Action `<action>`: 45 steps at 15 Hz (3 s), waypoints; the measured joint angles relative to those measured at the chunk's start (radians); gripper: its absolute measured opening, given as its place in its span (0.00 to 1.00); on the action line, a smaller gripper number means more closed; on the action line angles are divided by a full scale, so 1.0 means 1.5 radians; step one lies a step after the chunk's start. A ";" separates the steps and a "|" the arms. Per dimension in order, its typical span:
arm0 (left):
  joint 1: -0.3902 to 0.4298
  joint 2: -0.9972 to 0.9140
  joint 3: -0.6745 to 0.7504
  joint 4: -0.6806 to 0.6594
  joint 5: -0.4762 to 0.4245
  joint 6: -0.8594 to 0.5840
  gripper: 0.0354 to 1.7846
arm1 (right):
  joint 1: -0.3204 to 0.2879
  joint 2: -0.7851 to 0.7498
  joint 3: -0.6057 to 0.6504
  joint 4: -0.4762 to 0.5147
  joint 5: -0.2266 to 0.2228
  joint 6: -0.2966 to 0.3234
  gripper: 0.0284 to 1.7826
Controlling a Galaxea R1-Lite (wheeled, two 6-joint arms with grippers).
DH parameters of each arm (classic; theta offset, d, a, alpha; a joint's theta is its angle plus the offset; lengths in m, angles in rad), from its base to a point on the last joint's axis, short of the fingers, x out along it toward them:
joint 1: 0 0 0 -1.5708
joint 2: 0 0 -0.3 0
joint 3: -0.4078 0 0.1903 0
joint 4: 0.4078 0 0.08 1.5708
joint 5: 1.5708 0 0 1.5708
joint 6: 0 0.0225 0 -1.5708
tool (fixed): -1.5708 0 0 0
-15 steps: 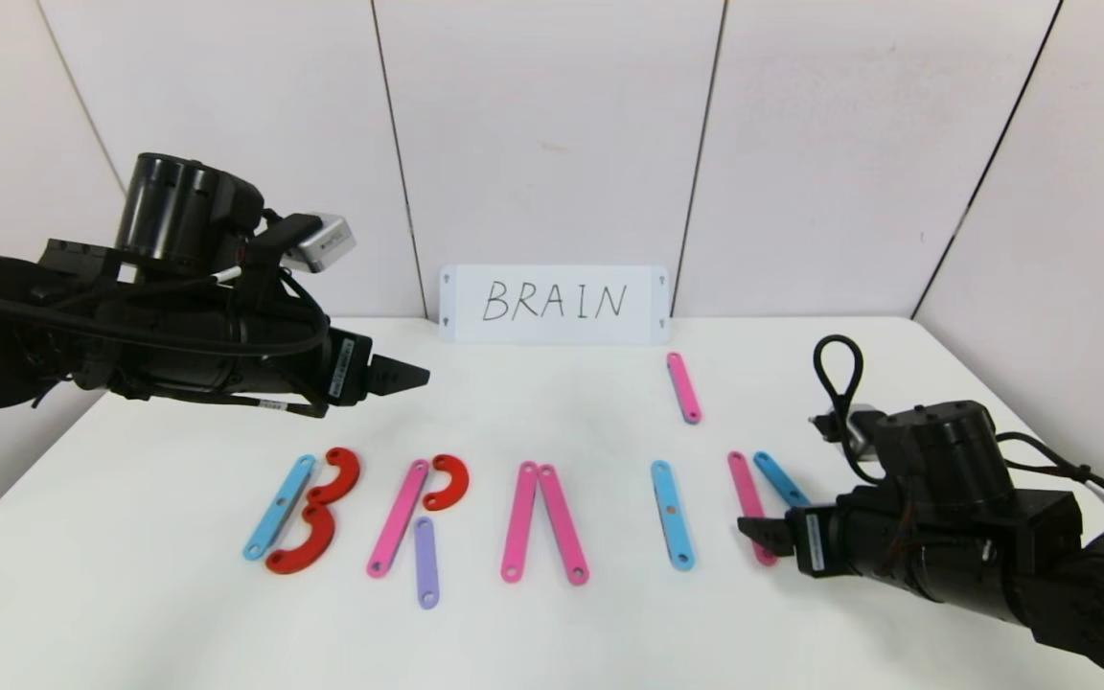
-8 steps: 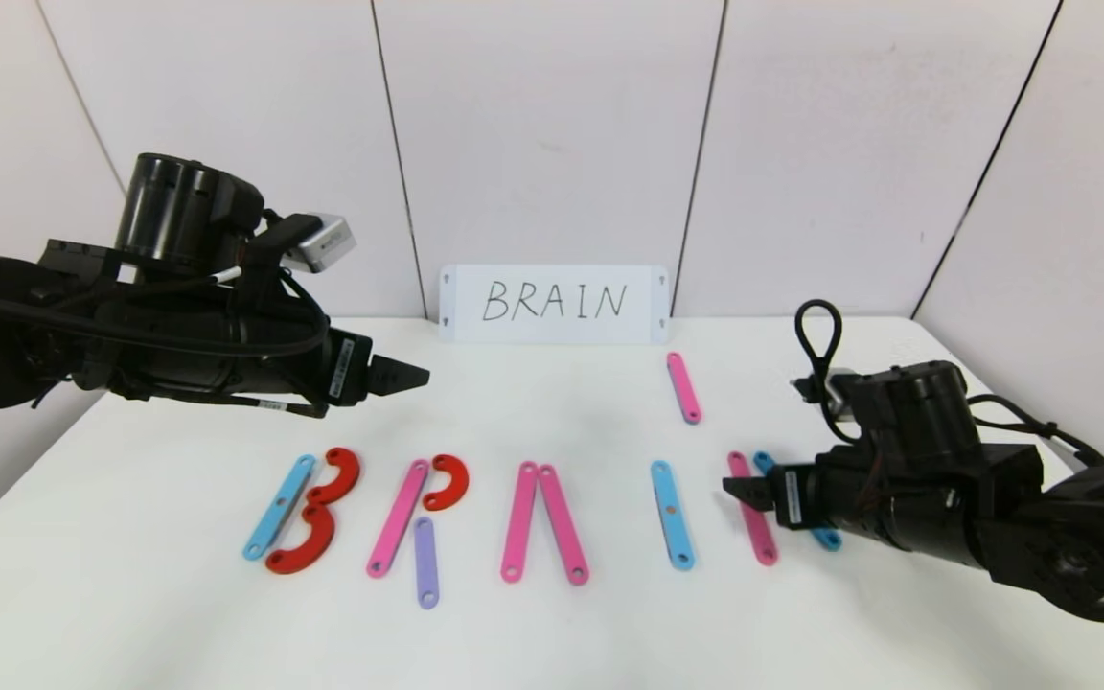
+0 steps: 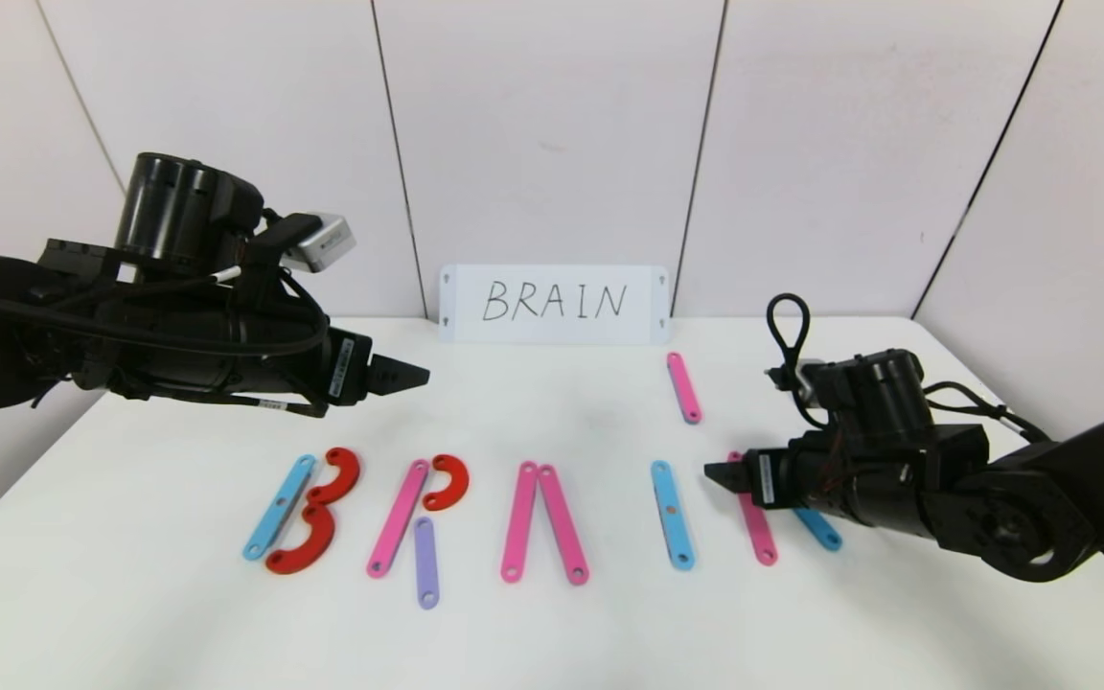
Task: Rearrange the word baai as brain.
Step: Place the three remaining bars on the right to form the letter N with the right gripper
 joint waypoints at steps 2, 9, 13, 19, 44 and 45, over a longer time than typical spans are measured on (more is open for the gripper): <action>0.001 0.000 0.000 0.000 0.000 0.000 0.97 | 0.000 0.007 -0.006 0.000 0.000 0.000 0.97; 0.001 0.000 0.000 0.000 0.000 0.000 0.97 | 0.008 0.019 -0.013 0.001 0.001 0.001 0.97; 0.001 0.000 0.000 0.000 0.000 0.000 0.97 | 0.011 0.019 -0.013 0.001 0.002 0.001 0.97; 0.001 0.000 0.000 0.000 0.000 0.000 0.97 | 0.016 0.012 -0.013 0.007 0.002 0.003 0.97; 0.001 0.002 0.000 0.000 0.001 -0.001 0.97 | -0.003 0.242 -0.455 0.161 -0.040 -0.048 0.87; 0.001 0.002 0.000 0.000 0.000 0.000 0.97 | -0.002 0.245 -0.457 0.160 -0.040 -0.048 0.81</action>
